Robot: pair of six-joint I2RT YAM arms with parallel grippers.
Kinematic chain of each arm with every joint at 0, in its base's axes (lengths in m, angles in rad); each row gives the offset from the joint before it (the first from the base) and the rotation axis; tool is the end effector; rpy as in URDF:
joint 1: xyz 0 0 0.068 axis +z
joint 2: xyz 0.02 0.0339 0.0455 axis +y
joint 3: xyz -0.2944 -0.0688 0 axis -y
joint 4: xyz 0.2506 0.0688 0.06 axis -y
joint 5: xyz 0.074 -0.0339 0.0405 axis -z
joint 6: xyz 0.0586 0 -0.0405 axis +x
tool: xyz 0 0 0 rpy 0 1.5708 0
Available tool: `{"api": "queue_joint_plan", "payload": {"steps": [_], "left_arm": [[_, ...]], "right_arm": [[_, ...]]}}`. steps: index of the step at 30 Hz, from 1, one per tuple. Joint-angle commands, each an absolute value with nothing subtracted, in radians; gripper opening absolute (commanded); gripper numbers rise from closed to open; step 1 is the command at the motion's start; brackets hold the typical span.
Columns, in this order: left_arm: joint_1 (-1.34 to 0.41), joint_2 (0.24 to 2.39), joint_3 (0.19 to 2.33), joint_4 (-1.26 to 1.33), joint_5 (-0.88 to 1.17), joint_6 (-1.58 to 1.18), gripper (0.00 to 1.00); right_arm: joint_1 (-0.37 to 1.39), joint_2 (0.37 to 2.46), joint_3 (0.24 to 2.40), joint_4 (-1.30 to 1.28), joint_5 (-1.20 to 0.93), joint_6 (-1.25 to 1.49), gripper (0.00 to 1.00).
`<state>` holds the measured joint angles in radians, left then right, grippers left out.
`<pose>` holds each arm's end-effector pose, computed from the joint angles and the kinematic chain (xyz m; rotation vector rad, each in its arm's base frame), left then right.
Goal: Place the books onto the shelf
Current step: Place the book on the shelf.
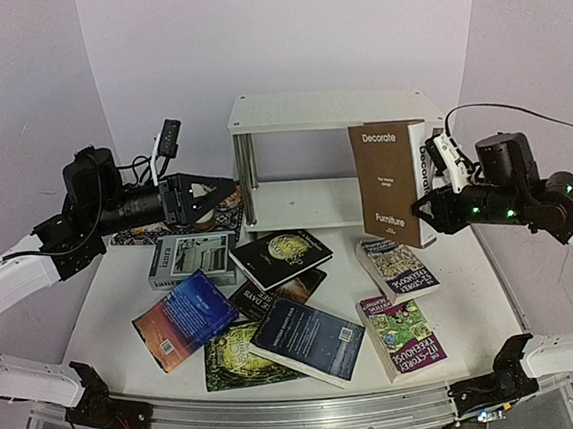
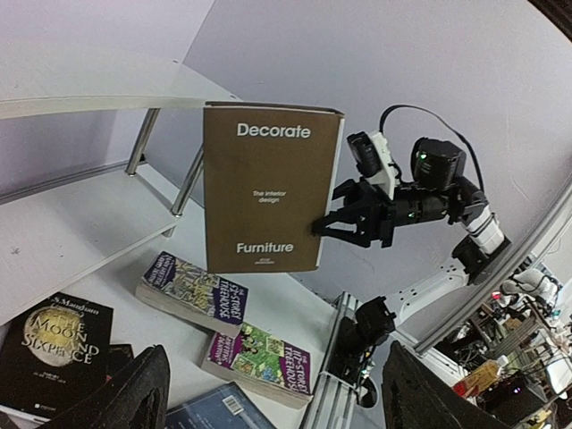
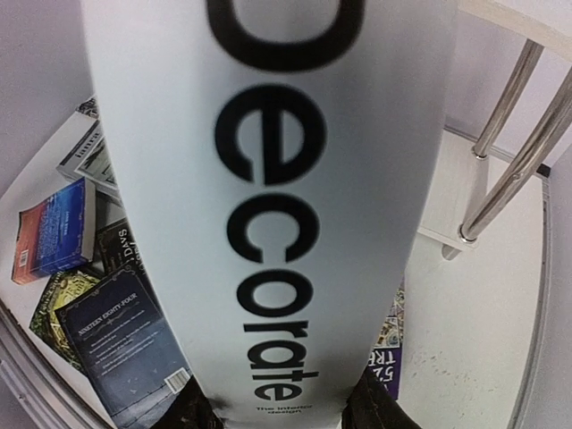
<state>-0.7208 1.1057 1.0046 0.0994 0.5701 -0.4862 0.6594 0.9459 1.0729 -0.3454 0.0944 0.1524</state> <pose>0.1795 -0.1998 0.4108 0.6858 1.6136 -1.3594 0.1756 0.1292 0.4148 -0.3885 1.7737 0.4961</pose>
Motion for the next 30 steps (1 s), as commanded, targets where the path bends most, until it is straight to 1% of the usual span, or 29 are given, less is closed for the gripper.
{"api": "queue_joint_plan", "payload": {"steps": [1,9,17,22,28,30], "left_arm": [[-0.723,1.043,0.993,0.031,0.492,-0.412,0.82],[-0.723,1.020,0.998,-0.036,0.476,-0.384,0.82],[-0.723,1.008,0.994,-0.065,0.465,-0.364,0.82],[-0.723,1.009,0.998,-0.072,0.465,-0.366,0.82],[-0.723,1.002,0.993,-0.080,0.463,-0.374,0.82],[-0.723,1.001,0.988,-0.083,0.460,-0.376,0.82]], "right_arm": [[0.658,0.928,1.120,-0.322,0.191,0.080,0.20],[0.657,0.912,1.148,-0.345,0.233,0.055,0.20],[0.657,0.925,1.077,-0.302,0.305,0.067,0.20],[0.657,0.898,0.907,-0.094,0.297,0.022,0.22],[0.657,0.842,0.602,0.375,0.334,-0.066,0.21],[0.657,0.859,0.553,0.493,0.368,-0.076,0.21]]}}
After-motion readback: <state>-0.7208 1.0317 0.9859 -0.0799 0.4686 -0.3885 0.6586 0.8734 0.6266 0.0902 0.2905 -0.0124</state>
